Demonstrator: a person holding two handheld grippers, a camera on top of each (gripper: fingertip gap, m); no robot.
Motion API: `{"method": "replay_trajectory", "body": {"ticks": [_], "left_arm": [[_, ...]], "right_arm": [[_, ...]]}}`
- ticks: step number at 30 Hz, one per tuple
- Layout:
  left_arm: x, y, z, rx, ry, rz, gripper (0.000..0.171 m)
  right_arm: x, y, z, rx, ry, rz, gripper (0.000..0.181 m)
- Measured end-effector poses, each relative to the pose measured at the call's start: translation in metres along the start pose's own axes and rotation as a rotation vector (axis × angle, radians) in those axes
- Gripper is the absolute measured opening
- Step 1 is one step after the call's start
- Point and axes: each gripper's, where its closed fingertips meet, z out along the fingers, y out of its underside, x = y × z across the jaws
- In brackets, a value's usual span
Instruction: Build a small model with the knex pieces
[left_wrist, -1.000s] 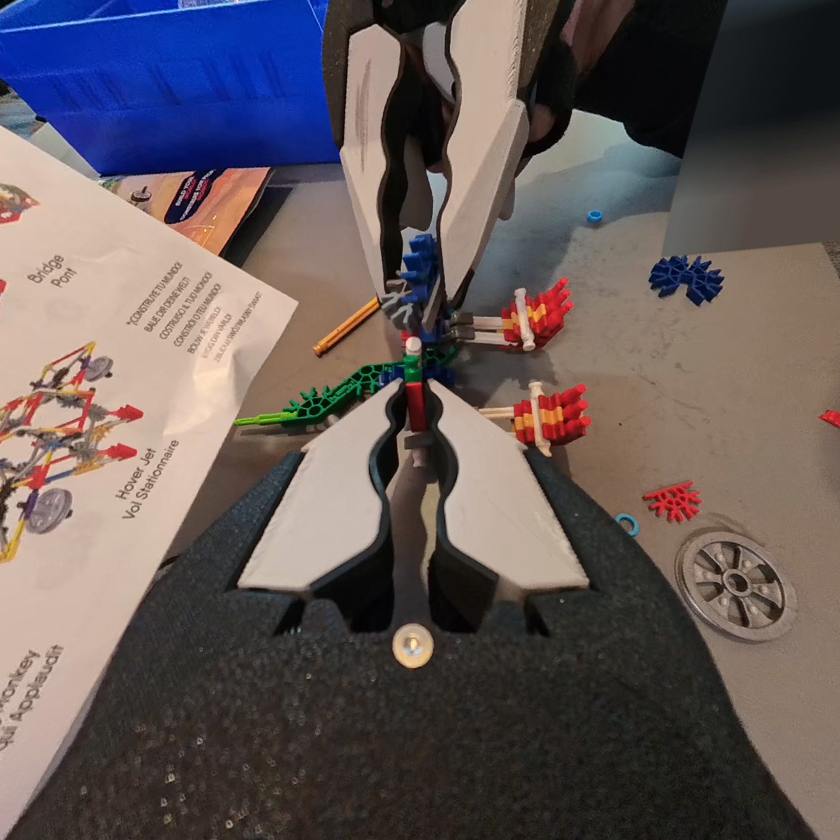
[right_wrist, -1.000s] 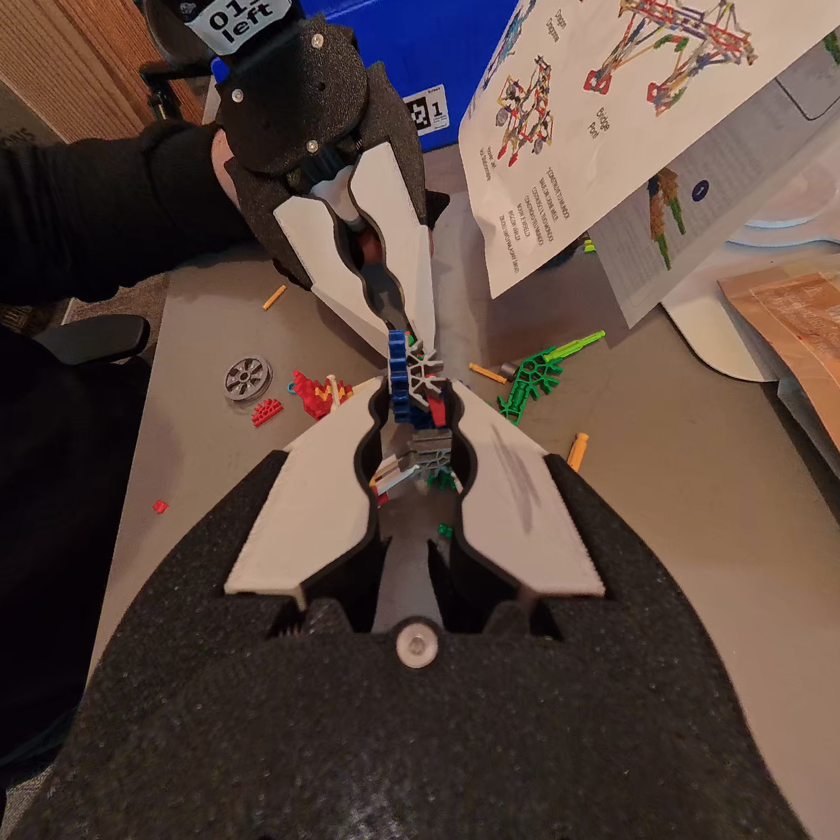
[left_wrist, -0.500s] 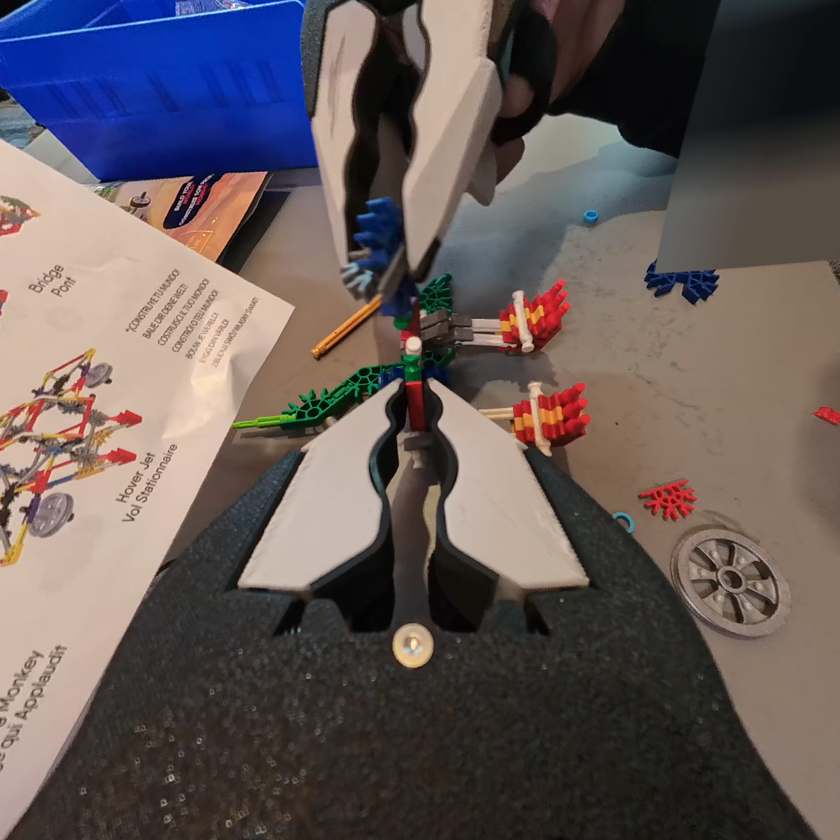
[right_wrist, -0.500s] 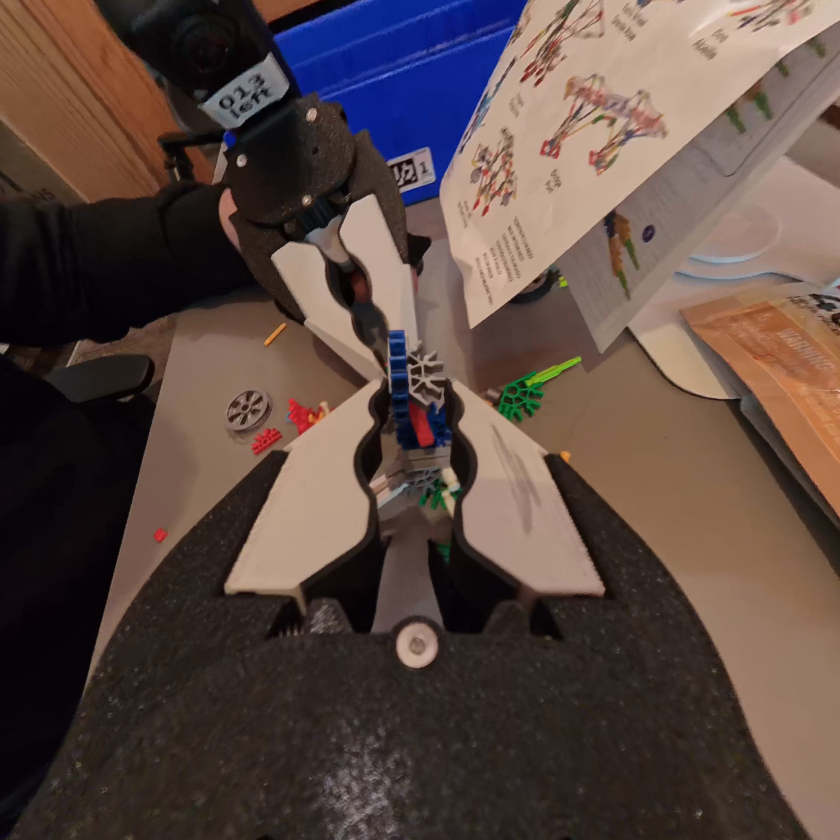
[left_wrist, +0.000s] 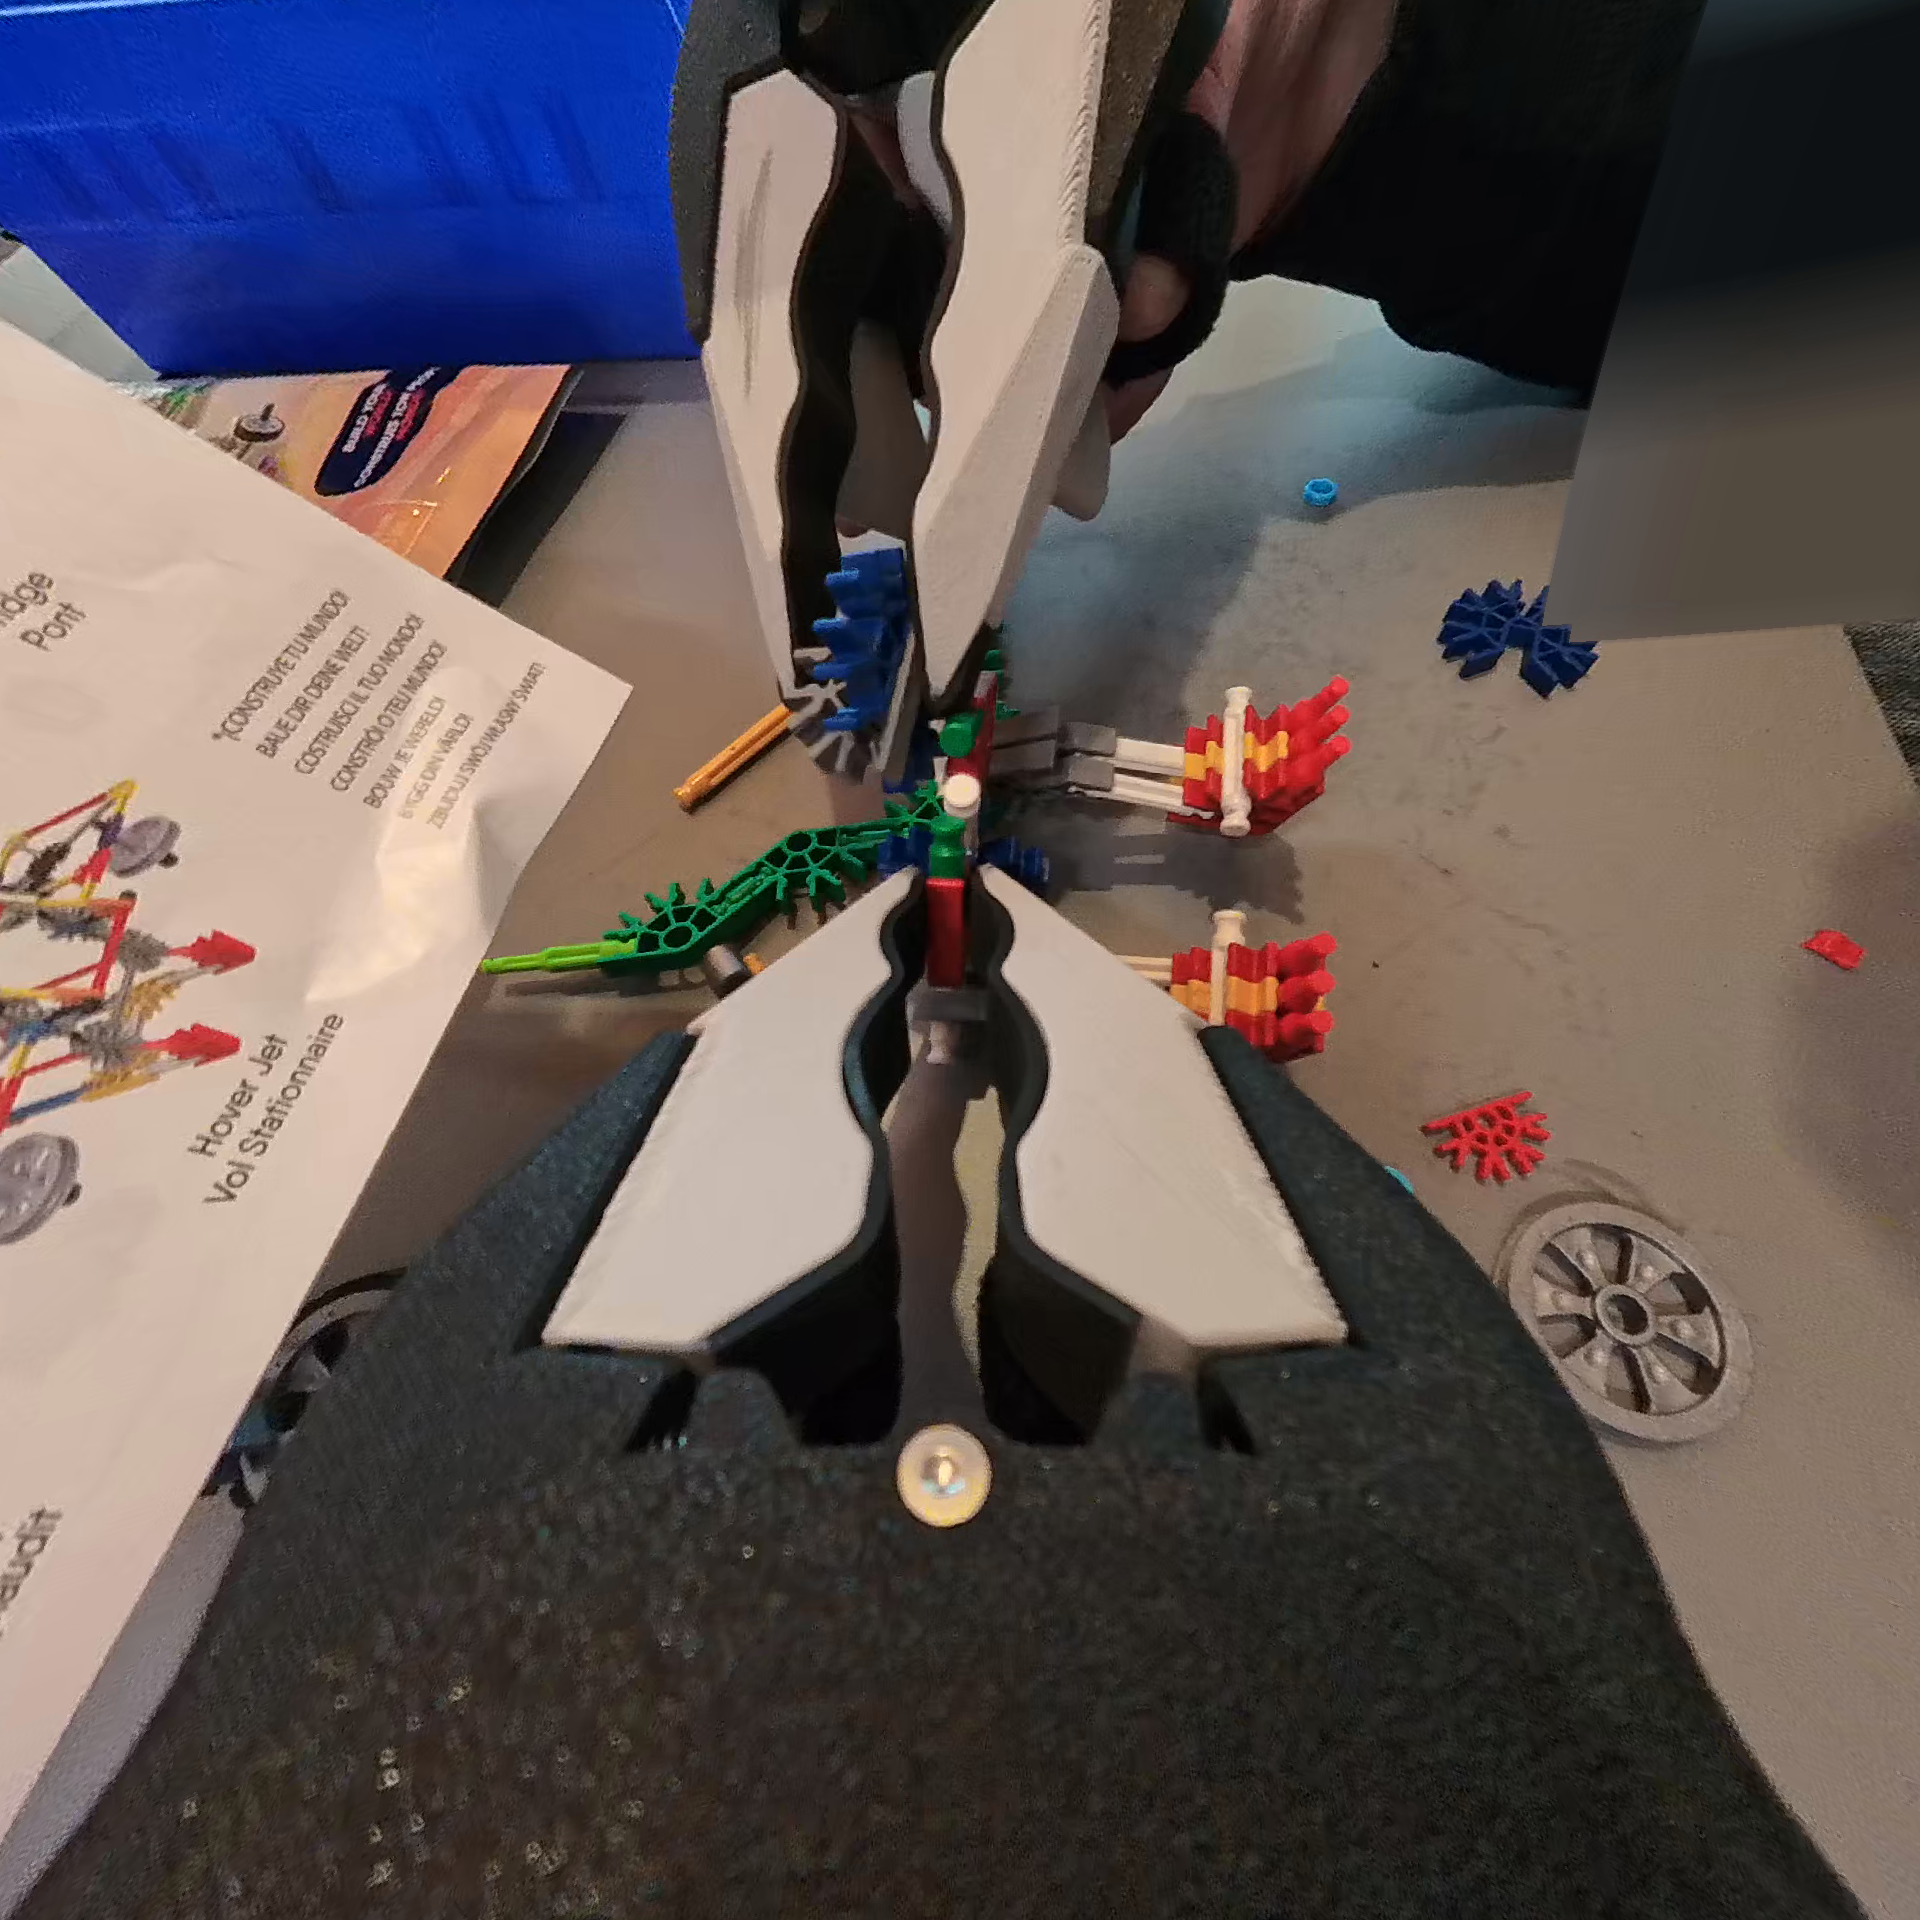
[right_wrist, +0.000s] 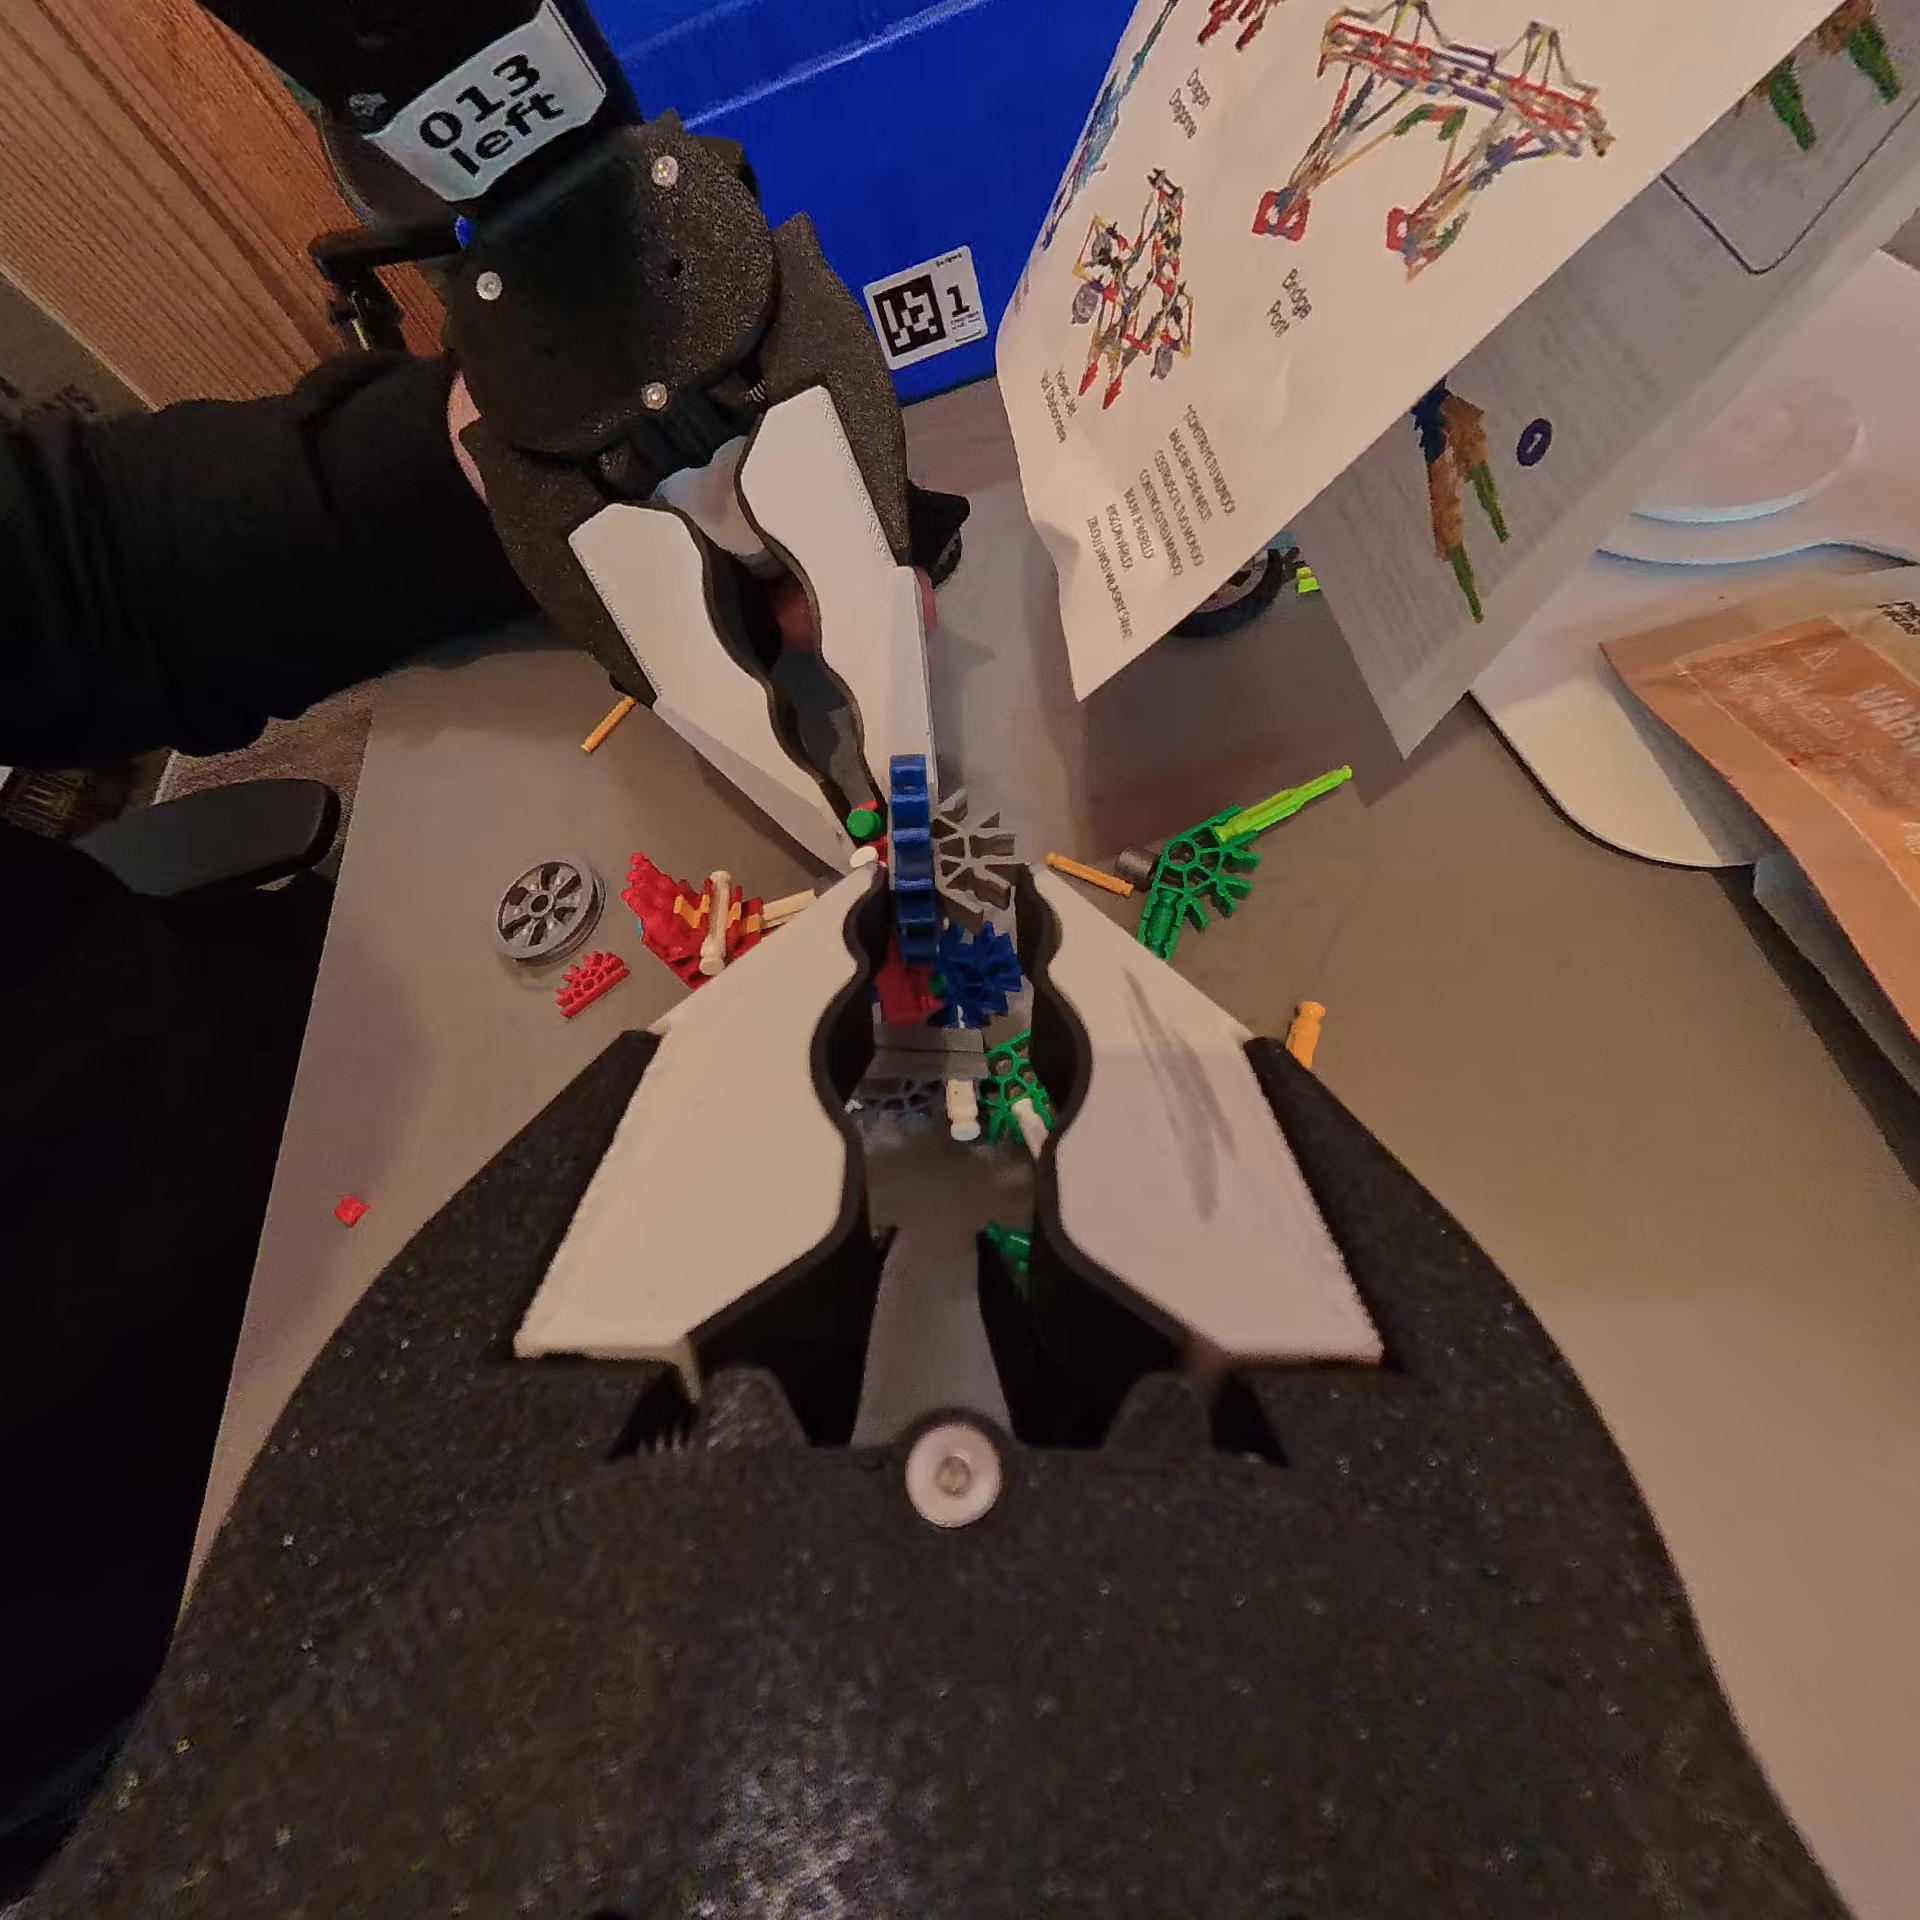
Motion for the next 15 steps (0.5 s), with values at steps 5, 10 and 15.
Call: {"method": "replay_trajectory", "body": {"ticks": [5, 10, 15], "left_arm": [[-0.0006, 0.0006, 0.0008, 0.001, 0.021, -0.061, 0.006], [-0.0011, -0.0003, 0.0009, 0.005, 0.055, -0.149, 0.004], [-0.0016, -0.0001, 0.0010, -0.001, 0.079, -0.223, 0.005]], "right_arm": [[-0.0041, 0.0014, 0.0019, -0.005, -0.024, -0.002, 0.023], [-0.0060, 0.0026, 0.0016, -0.010, -0.031, -0.018, 0.023], [-0.0081, 0.0031, 0.0020, -0.015, -0.034, -0.039, 0.023]]}}
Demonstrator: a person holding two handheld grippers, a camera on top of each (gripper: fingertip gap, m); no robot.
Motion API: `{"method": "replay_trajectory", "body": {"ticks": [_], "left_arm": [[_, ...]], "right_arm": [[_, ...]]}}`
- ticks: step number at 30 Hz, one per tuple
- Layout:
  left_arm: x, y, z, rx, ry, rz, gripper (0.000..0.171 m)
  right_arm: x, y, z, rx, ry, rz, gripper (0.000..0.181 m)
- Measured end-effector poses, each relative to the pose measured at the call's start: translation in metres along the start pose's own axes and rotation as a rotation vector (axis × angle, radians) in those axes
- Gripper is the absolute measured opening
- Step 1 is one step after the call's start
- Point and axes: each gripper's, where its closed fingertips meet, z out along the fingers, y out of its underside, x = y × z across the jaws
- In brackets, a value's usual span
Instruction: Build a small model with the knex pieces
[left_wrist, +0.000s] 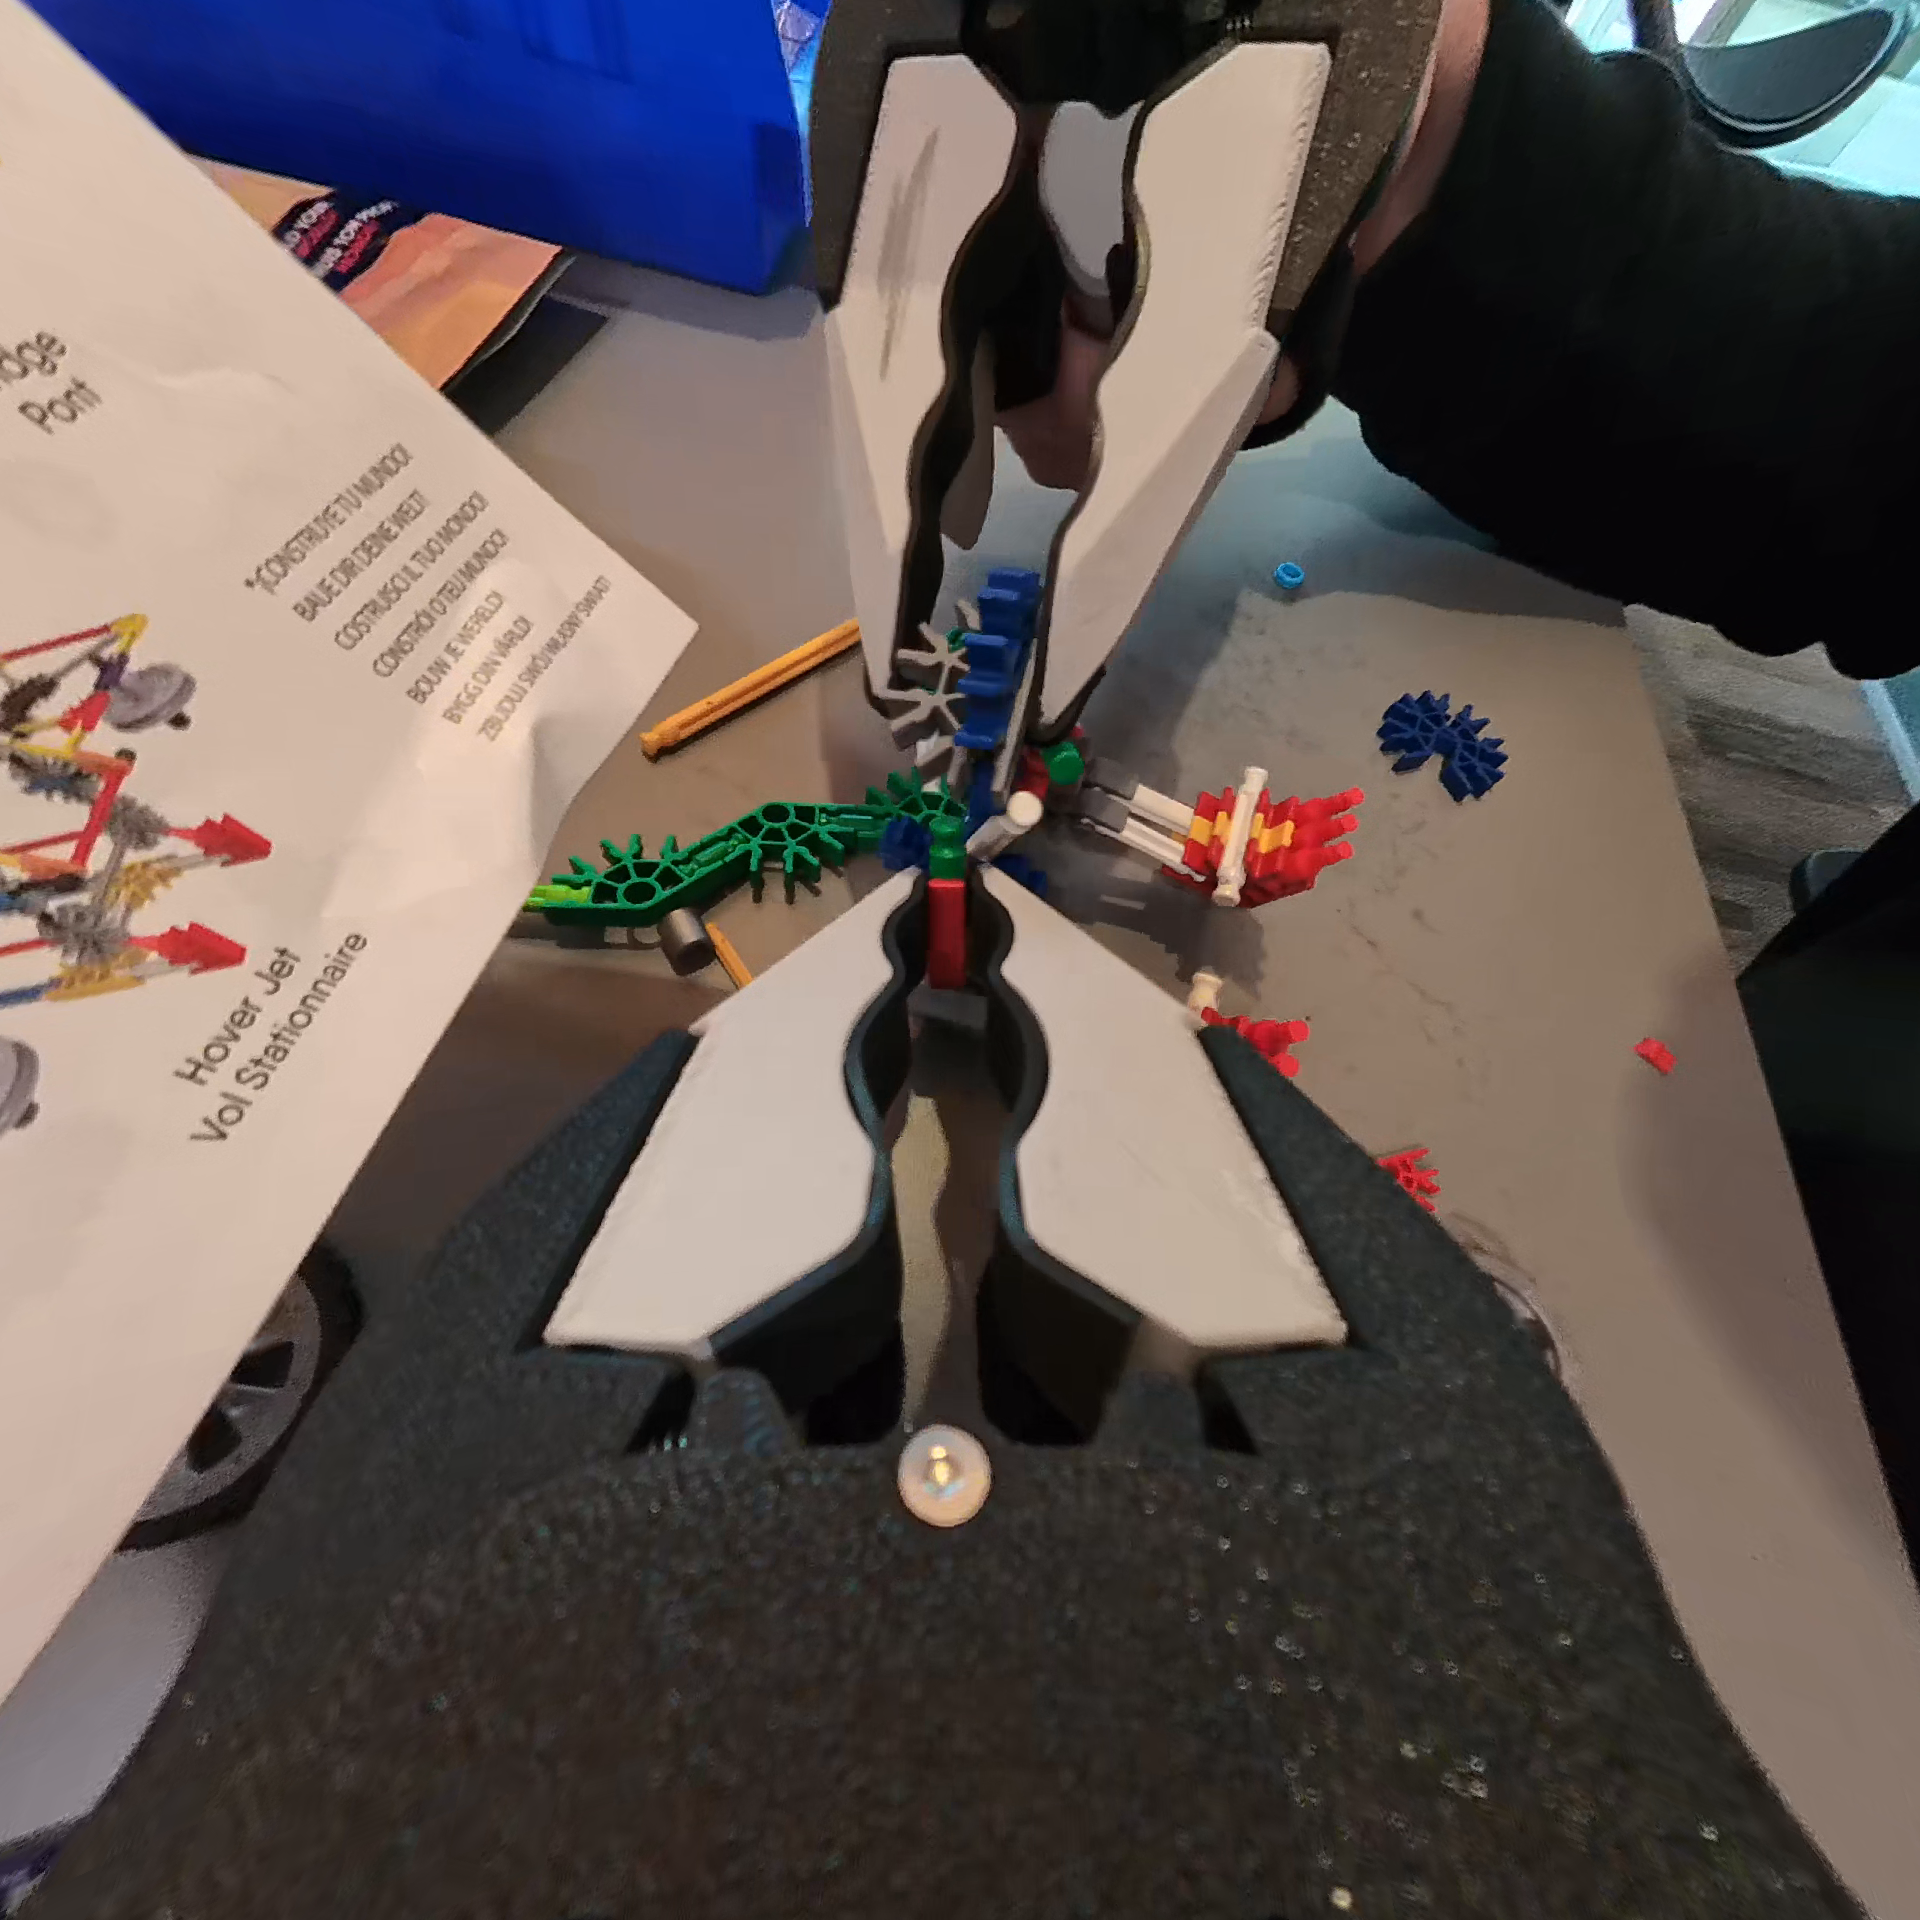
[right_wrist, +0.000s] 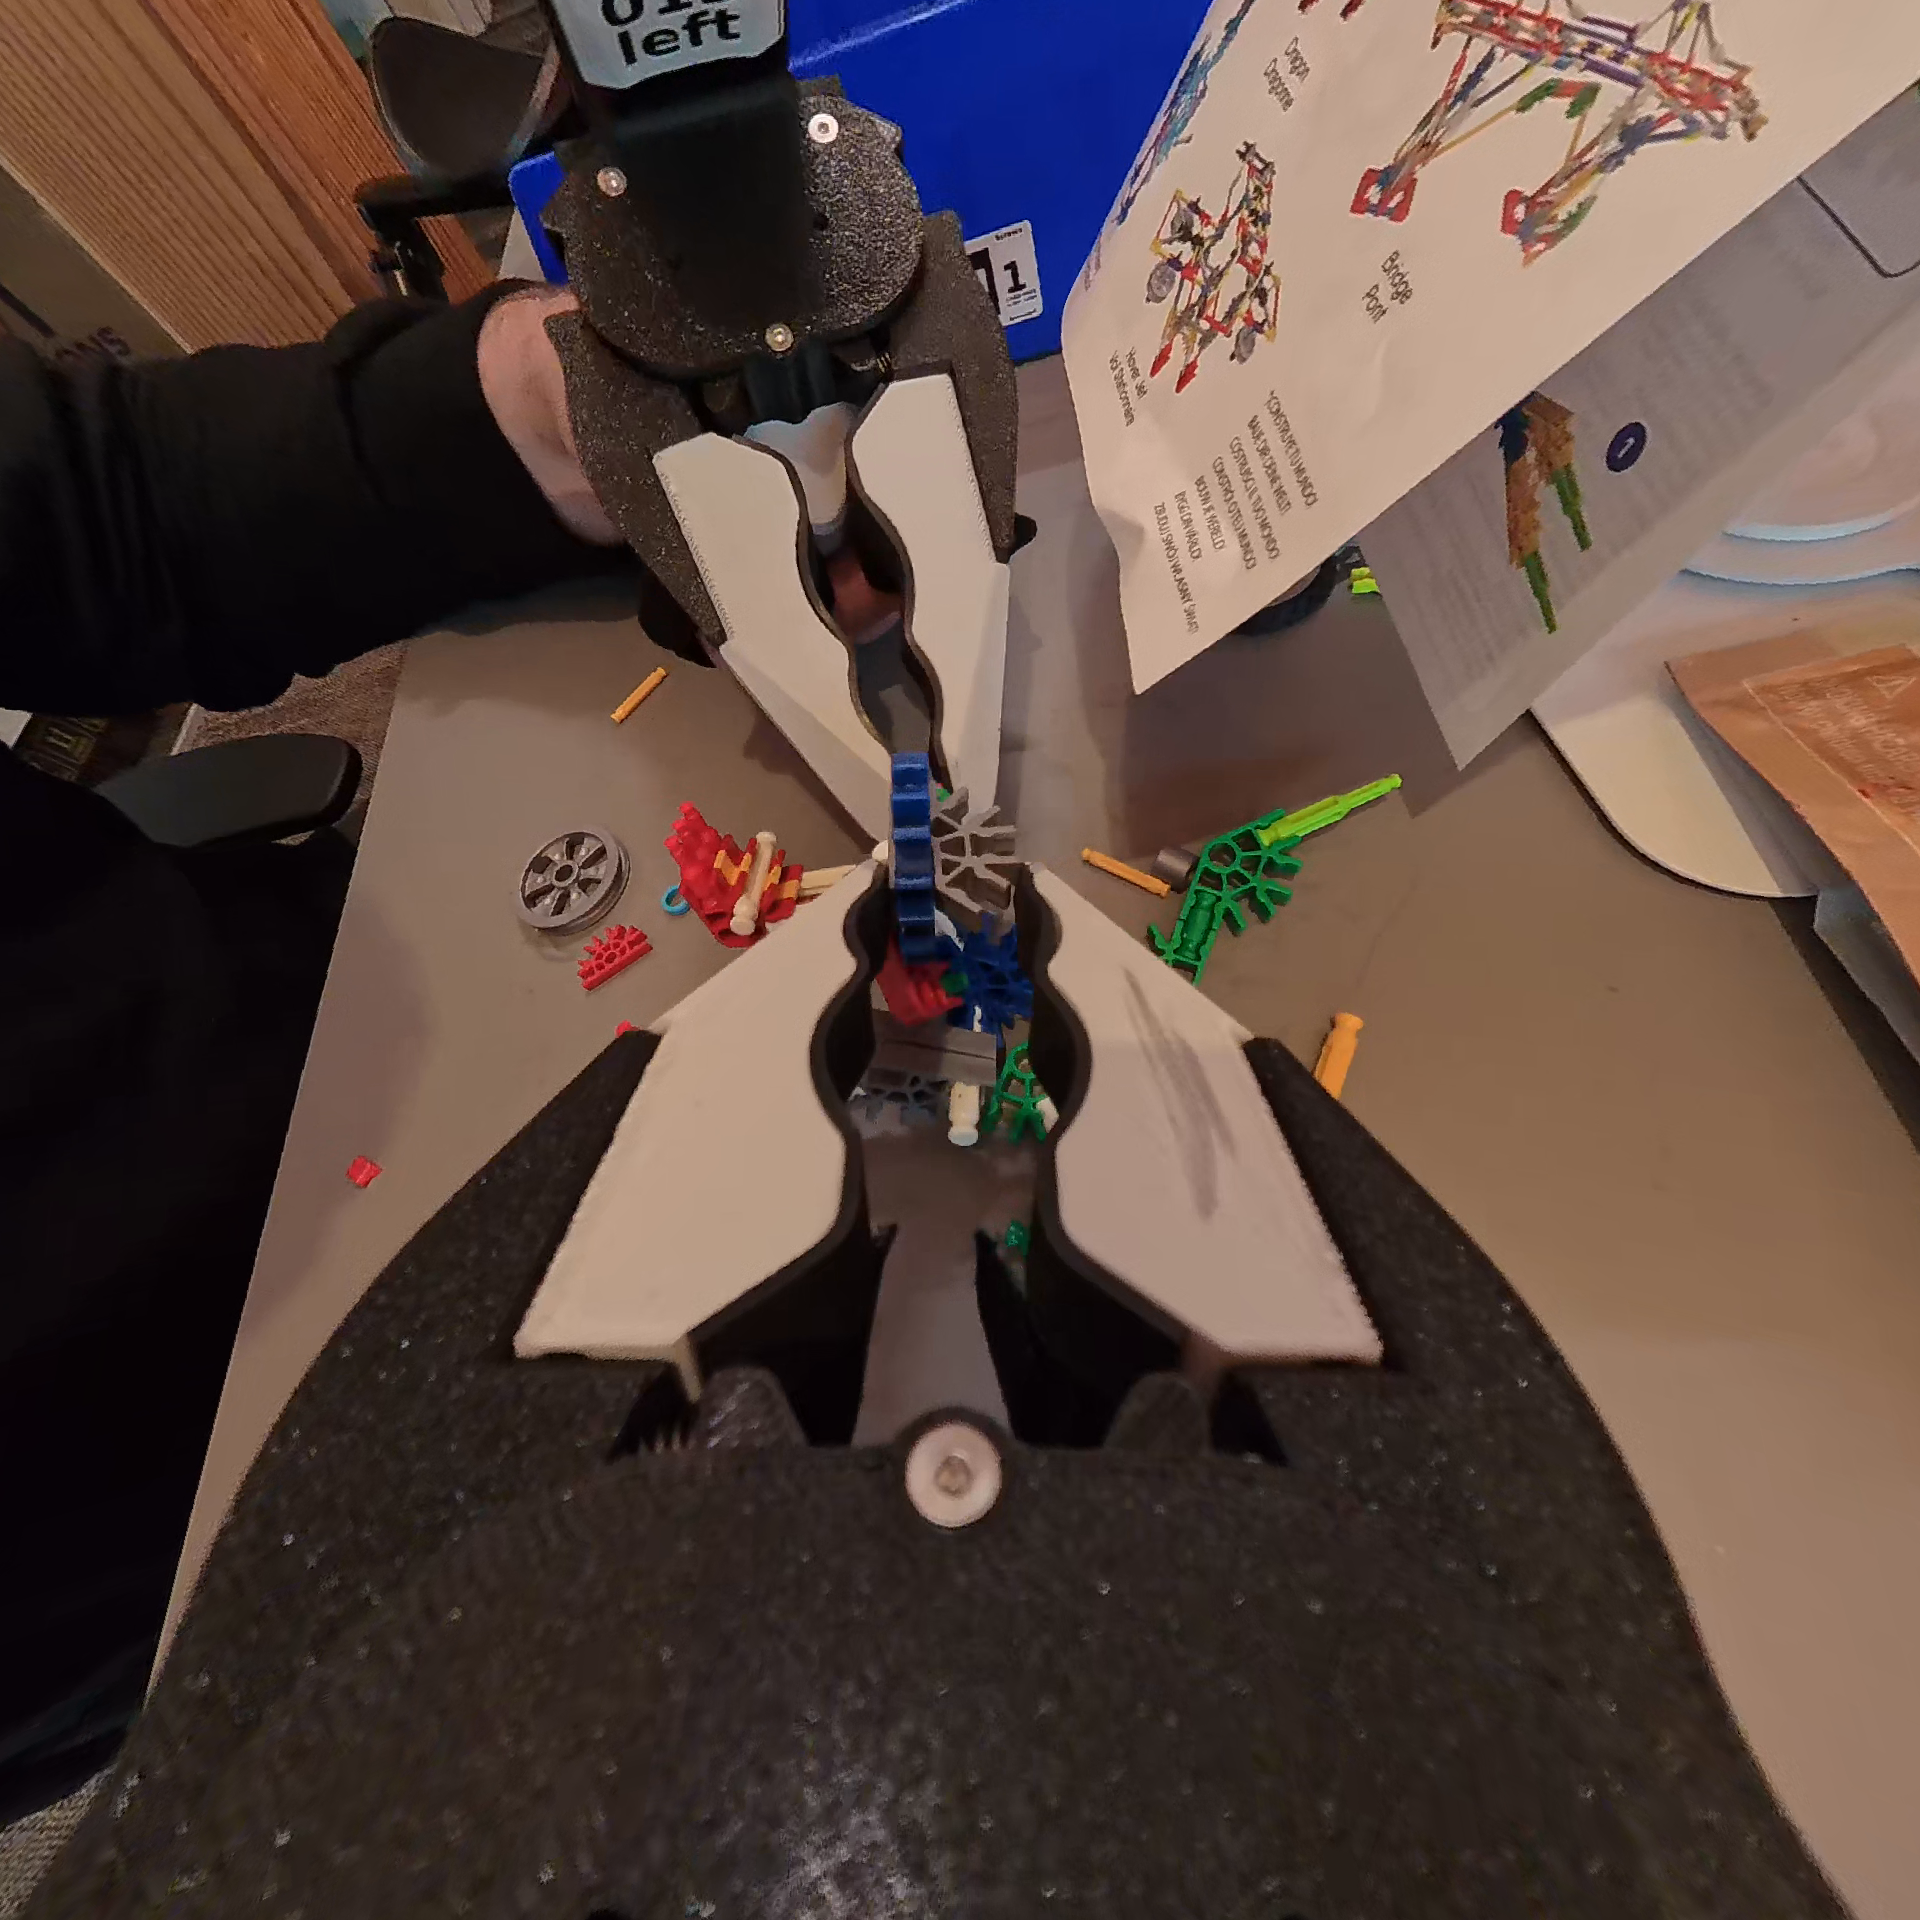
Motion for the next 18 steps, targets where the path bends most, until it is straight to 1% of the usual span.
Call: {"method": "replay_trajectory", "body": {"ticks": [5, 7, 14, 18], "left_arm": [[0.000, 0.000, 0.000, -0.007, 0.037, -0.086, 0.005], [0.000, 0.000, 0.000, -0.011, 0.041, -0.097, 0.005], [-0.004, 0.000, -0.001, -0.001, 0.000, -0.052, 0.006], [-0.002, -0.003, -0.001, 0.012, 0.000, -0.024, 0.007]], "right_arm": [[-0.003, 0.001, 0.001, -0.011, -0.005, -0.031, 0.023], [-0.002, 0.002, 0.001, -0.014, -0.004, -0.024, 0.023], [0.005, -0.007, 0.000, 0.050, -0.012, 0.052, 0.023], [0.007, -0.007, 0.002, 0.054, -0.009, 0.061, 0.023]]}}
